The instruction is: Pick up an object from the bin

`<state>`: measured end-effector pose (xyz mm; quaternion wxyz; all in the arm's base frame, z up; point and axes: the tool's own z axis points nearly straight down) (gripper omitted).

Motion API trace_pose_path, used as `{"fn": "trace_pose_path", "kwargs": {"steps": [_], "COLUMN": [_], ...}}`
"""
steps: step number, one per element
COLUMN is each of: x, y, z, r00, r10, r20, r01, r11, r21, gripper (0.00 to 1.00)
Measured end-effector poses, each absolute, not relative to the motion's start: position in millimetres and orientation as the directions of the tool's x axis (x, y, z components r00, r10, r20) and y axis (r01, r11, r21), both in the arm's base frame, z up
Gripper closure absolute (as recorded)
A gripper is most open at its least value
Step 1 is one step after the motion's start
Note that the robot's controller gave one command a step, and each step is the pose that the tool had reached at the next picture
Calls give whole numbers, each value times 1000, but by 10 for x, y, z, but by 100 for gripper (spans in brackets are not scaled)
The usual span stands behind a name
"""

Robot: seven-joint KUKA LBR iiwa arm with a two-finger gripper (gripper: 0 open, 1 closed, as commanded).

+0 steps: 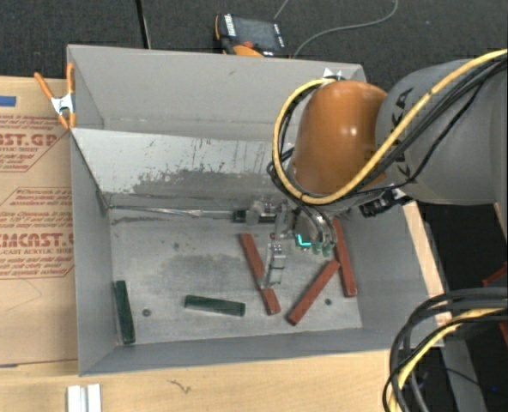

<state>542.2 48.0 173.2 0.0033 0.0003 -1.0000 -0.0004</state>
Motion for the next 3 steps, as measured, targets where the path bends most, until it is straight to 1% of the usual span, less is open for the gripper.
{"fn": "trace_pose_path", "kwargs": {"steps": [1, 2, 3], "x": [5033, 5063, 5180], "y": [799, 787, 626], "z": [748, 789, 2253], "r00": [-994, -994, -998], "r10": [108, 109, 57], "r20": [10, 2, -10], "r01": [108, 109, 57], "r11": [994, 994, 998], "r21": [0, 1, 2], "gripper": [0, 100, 100]}}
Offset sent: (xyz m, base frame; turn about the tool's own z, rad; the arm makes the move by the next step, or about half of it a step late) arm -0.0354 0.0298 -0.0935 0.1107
